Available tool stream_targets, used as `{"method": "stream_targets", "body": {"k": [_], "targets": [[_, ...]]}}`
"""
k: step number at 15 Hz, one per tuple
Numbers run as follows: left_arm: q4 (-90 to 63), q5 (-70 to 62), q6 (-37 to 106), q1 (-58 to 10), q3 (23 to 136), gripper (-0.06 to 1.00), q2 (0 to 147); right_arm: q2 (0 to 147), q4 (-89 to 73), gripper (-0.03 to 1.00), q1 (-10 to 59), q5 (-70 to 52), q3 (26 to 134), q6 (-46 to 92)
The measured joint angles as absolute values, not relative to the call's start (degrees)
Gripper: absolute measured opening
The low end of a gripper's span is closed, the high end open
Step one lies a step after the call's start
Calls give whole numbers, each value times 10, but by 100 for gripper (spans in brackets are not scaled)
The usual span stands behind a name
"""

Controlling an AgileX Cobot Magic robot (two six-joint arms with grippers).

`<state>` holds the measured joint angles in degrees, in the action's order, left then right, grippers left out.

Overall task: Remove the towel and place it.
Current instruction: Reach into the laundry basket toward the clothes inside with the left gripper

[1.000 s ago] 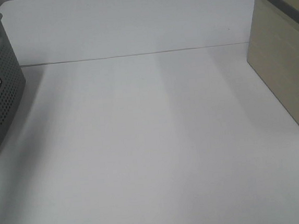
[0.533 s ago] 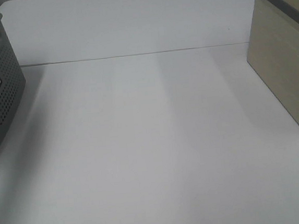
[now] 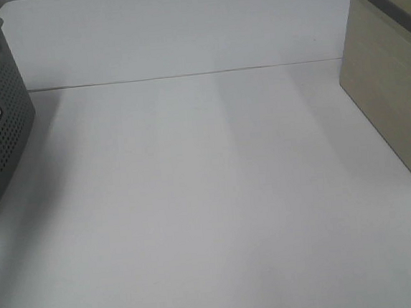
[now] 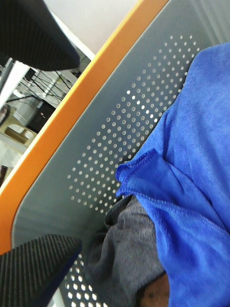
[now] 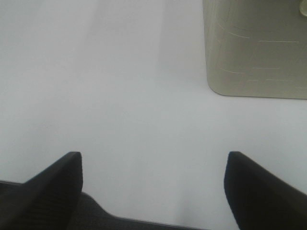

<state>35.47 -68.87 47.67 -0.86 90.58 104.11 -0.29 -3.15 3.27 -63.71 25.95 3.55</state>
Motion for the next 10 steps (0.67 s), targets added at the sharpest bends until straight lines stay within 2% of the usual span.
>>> {"method": "stream_targets", "body": {"k": [3,4,10], "targets": [[421,-683,439,-10,892,85,1086,-3,-32,80,33,-637,260,36],[455,-657,429,-10,857,85,1090,-3,-32,80,33,-637,260,36],[463,-514,402,1,767,85,1093,-3,-32,80,33,-637,260,36]]}}
